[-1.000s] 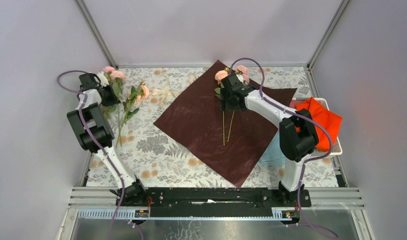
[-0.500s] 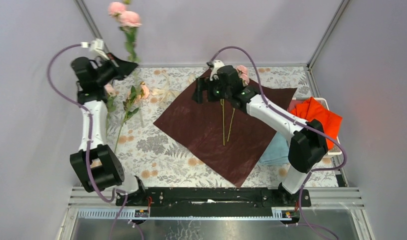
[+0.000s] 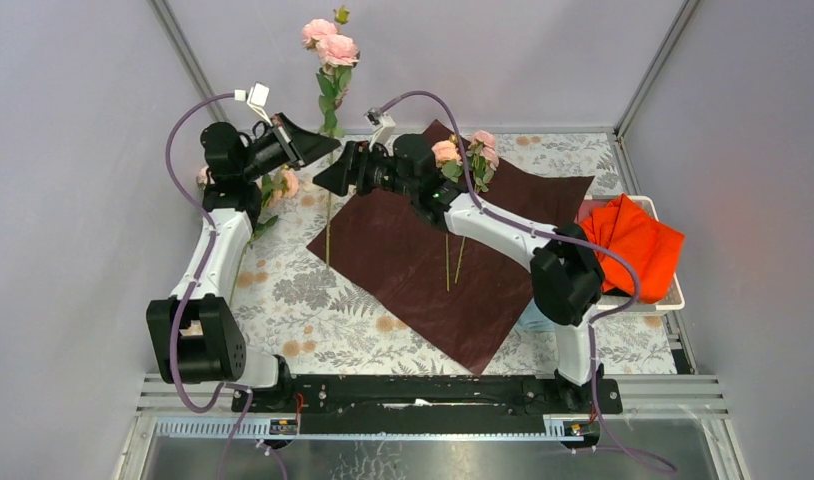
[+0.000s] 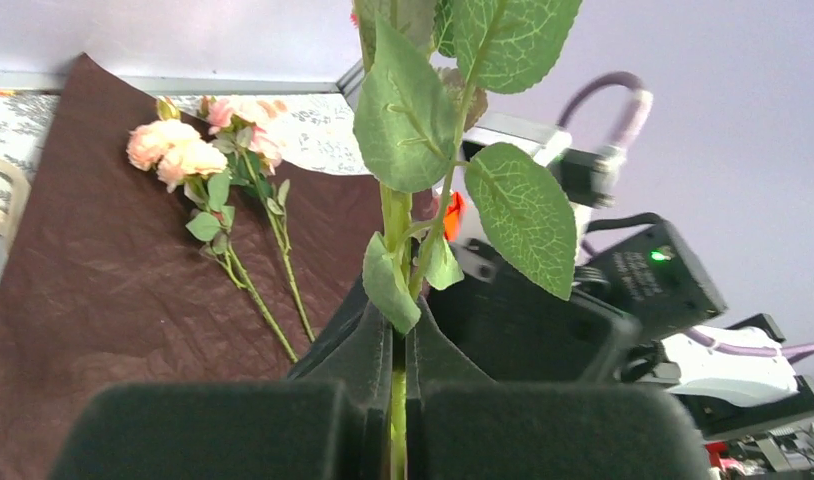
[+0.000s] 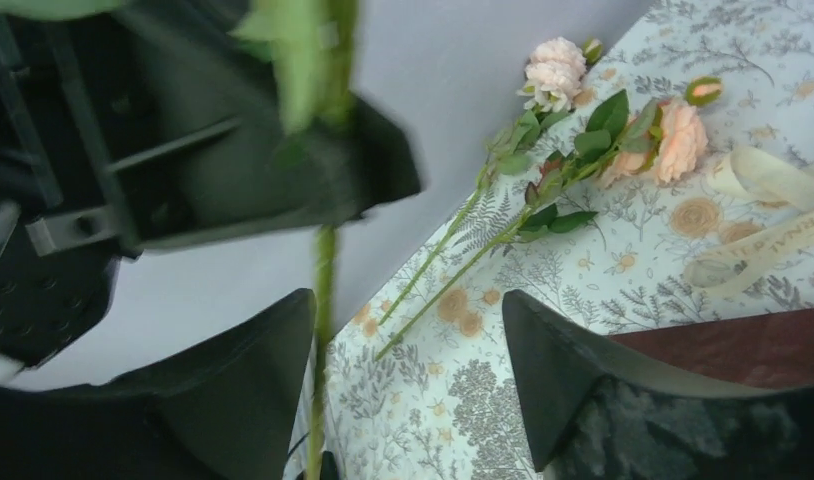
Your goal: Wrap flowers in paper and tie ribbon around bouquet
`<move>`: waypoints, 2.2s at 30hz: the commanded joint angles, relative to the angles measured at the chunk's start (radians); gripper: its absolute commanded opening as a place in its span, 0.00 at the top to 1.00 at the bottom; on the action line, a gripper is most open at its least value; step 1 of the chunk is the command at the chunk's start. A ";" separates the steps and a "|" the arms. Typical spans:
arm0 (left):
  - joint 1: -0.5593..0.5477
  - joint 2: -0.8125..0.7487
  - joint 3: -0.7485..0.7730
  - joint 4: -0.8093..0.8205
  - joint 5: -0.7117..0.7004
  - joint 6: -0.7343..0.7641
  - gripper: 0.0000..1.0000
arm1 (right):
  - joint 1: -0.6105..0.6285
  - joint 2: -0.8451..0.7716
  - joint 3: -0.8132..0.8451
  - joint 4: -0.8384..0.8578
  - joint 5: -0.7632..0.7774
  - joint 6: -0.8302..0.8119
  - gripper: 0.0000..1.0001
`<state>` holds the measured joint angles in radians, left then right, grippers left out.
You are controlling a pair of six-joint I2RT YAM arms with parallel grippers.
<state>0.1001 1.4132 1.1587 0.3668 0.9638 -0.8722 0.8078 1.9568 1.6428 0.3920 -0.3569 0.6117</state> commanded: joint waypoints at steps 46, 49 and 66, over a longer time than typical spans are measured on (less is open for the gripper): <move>0.357 0.444 0.008 -0.833 -0.762 1.394 0.27 | -0.262 -0.062 -0.089 -0.884 0.575 -0.247 0.39; 0.356 0.494 0.029 -0.850 -0.789 1.397 0.50 | -0.260 -0.091 -0.086 -0.884 0.575 -0.249 0.38; 0.420 0.181 0.171 -0.747 0.394 0.783 1.00 | 0.043 -0.178 0.018 -0.607 0.296 -0.438 0.00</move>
<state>0.6262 1.6958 1.3243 -0.5564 0.9253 0.2214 0.7536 1.8400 1.6272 -0.4355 0.2131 0.2325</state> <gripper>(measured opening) 0.023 0.993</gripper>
